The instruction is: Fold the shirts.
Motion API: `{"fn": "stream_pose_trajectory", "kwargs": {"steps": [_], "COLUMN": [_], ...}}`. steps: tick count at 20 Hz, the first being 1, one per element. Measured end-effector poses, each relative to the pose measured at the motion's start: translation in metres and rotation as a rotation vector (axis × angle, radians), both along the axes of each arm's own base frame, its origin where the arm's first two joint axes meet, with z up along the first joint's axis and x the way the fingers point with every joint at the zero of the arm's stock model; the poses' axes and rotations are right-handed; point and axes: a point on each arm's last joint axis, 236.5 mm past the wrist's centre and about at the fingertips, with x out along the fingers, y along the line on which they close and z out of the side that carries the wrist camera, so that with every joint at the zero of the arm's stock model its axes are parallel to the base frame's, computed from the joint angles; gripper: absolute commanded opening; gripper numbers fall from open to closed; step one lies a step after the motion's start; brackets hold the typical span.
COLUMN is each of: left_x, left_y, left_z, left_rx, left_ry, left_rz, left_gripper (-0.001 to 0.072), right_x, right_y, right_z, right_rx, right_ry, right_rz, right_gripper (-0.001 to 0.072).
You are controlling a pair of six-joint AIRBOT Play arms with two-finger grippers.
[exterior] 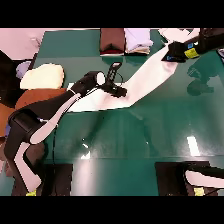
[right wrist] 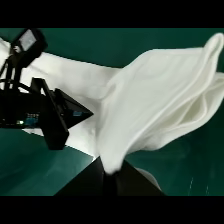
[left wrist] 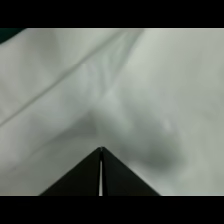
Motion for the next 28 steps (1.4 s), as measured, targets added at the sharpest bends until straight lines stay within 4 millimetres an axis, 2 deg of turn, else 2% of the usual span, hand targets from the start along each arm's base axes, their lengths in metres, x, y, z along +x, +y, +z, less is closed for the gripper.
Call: {"fn": "stream_pose_trajectory", "kwargs": {"steps": [6,9,12,16,18,19,20,21,23,25,27,28], "left_x": [-0.006,0.006,0.031,0.063,0.069,0.068,0.065,0.062,0.052,0.043,0.036,0.033], "left_y": [0.004,0.027,0.071,0.17,0.223,0.246,0.267,0.283,0.31,0.328,0.335,0.337], "left_z": [-0.004,0.007,0.046,0.13,0.175,0.195,0.215,0.231,0.256,0.269,0.275,0.275], "left_rx": [0.022,0.035,0.059,0.121,0.154,0.164,0.172,0.181,0.193,0.208,0.214,0.217], "left_ry": [0.017,0.012,-0.058,-0.217,-0.299,-0.337,-0.369,-0.397,-0.433,-0.446,-0.444,-0.439], "left_rz": [-0.033,-0.009,0.046,0.178,0.261,0.299,0.335,0.364,0.413,0.441,0.451,0.453], "left_gripper": [0.0028,0.0028,0.0029,0.0029,0.0029,0.0029,0.0029,0.0029,0.0029,0.0029,0.0029,0.0029], "right_x": [0.0,0.001,0.001,-0.001,-0.003,-0.004,-0.004,-0.005,-0.009,-0.017,-0.015,-0.012], "right_y": [0.051,0.082,0.122,0.195,0.238,0.26,0.283,0.307,0.346,0.367,0.363,0.352], "right_z": [0.025,0.021,0.01,-0.006,-0.013,-0.017,-0.023,-0.03,-0.045,-0.06,-0.069,-0.071], "right_rx": [0.107,0.152,0.192,0.287,0.329,0.348,0.365,0.382,0.404,0.403,0.376,0.351], "right_ry": [-0.059,-0.053,-0.039,-0.02,-0.024,-0.032,-0.04,-0.048,-0.07,-0.078,-0.089,-0.094], "right_rz": [0.061,0.106,0.163,0.251,0.303,0.325,0.345,0.363,0.395,0.42,0.412,0.403], "right_gripper": [0.0014,0.0014,0.0014,0.0014,0.0017,0.0065,0.0248,0.0333,0.034,0.0338,0.0338,0.0337]}}
